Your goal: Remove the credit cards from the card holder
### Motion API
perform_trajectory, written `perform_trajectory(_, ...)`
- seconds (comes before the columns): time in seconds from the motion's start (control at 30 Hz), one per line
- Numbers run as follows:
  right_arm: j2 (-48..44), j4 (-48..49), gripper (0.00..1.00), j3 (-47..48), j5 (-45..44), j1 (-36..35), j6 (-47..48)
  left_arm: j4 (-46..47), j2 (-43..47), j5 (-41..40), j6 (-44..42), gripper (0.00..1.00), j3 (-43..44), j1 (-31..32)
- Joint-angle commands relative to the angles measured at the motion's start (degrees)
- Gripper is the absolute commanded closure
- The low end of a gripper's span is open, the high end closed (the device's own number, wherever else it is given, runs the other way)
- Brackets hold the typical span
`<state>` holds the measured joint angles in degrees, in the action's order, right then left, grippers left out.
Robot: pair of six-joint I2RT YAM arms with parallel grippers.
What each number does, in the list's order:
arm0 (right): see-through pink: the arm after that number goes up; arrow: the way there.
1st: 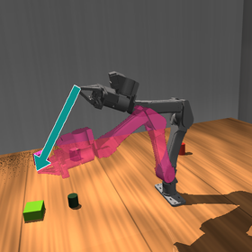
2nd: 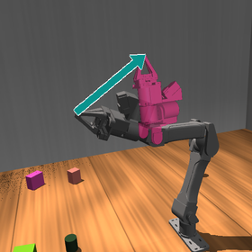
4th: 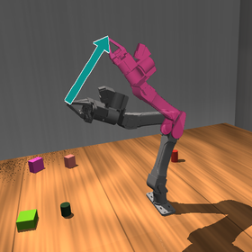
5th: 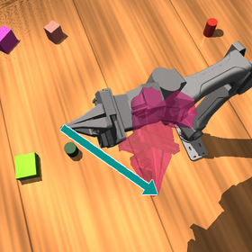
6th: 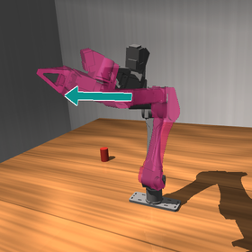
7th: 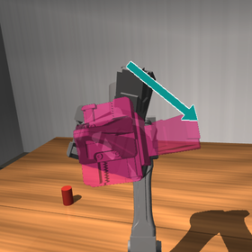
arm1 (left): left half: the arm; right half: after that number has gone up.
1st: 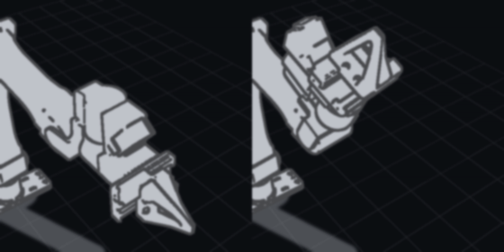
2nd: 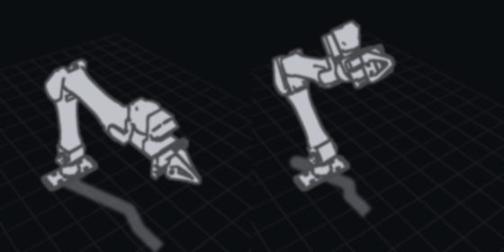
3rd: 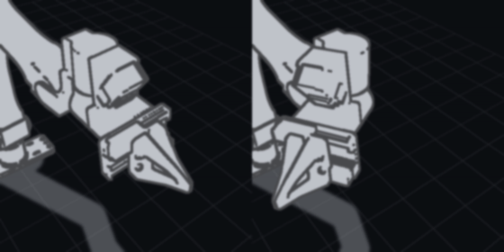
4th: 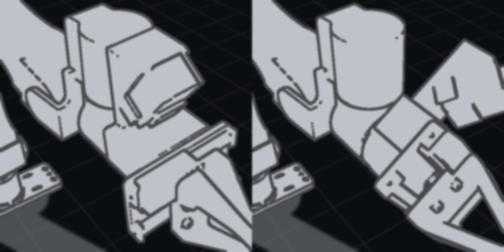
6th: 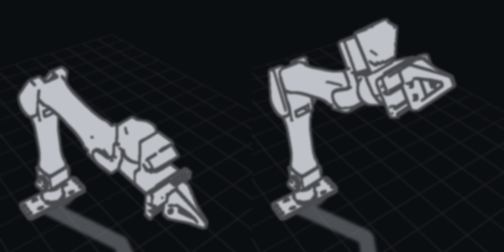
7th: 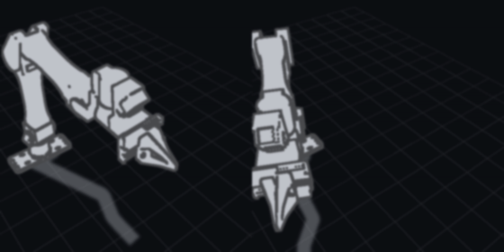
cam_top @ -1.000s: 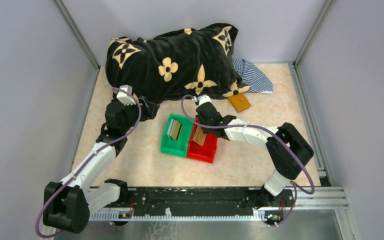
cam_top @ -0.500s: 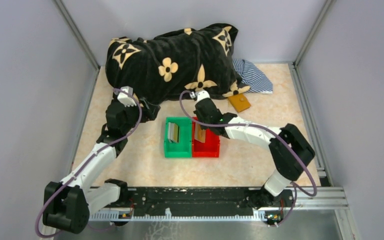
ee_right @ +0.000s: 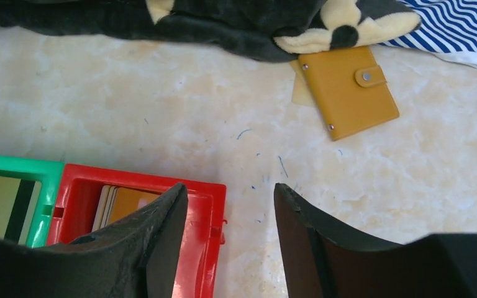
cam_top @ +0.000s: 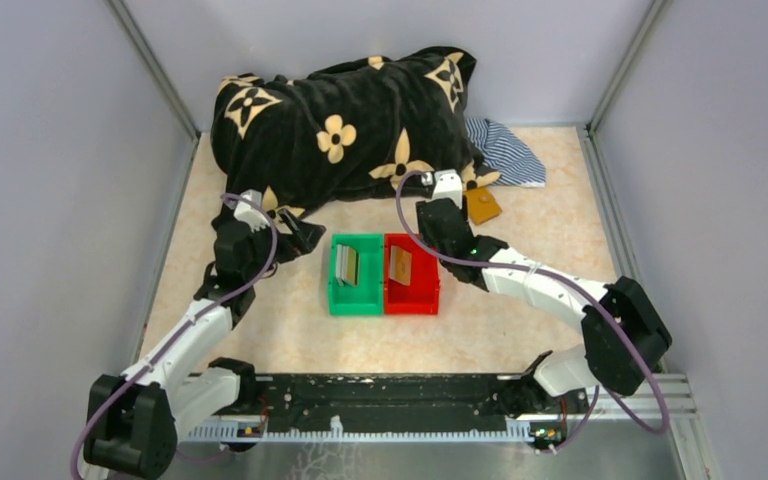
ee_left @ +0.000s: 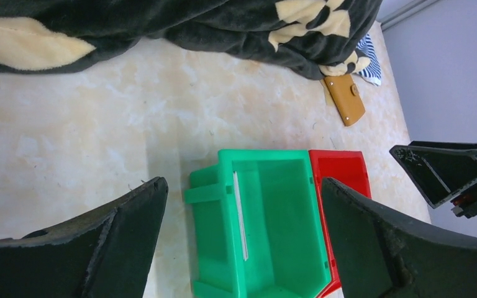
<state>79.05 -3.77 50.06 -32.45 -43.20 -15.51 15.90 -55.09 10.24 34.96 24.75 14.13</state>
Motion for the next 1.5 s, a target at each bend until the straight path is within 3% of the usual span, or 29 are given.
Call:
perform_trajectory(0.0, -0.89, -2.99, 0.46, 2.88, -3.05, 0.28, -0.4, -11.8, -4.21, 1.45, -4.23, 0.04, 9.83, 0.83)
perform_trajectory(0.07, -2.26, -2.95, 0.51, 0.85, -1.36, 0.31, -0.71, -19.99, -6.42, -2.74, -6.6, 0.07, 14.34, 2.42)
perform_trajectory(0.27, -3.58, -2.17, 0.56, -3.88, 3.69, 0.22, -3.53, -22.09, -7.05, -8.53, -8.51, 0.17, 13.85, 6.78)
perform_trajectory(0.47, -1.92, -0.23, 0.56, -4.83, 8.99, 0.03, -4.76, -25.11, -8.95, -12.89, -9.1, 0.17, 14.26, 12.57)
perform_trajectory(0.67, 1.12, -0.16, 0.67, -4.46, 9.07, -0.14, -5.61, -24.92, -9.36, -15.43, -9.99, 0.16, 12.36, 13.21)
perform_trajectory(0.97, 3.24, -0.33, 0.67, -2.61, 8.75, -0.15, -4.84, -25.28, -14.95, -22.41, -11.72, 0.16, 13.98, 13.21)
perform_trajectory(1.47, 9.66, -0.32, 0.62, 2.17, 5.91, 1.34, -2.33, -23.21, -24.14, -25.93, -13.07, 0.16, 20.17, 13.22)
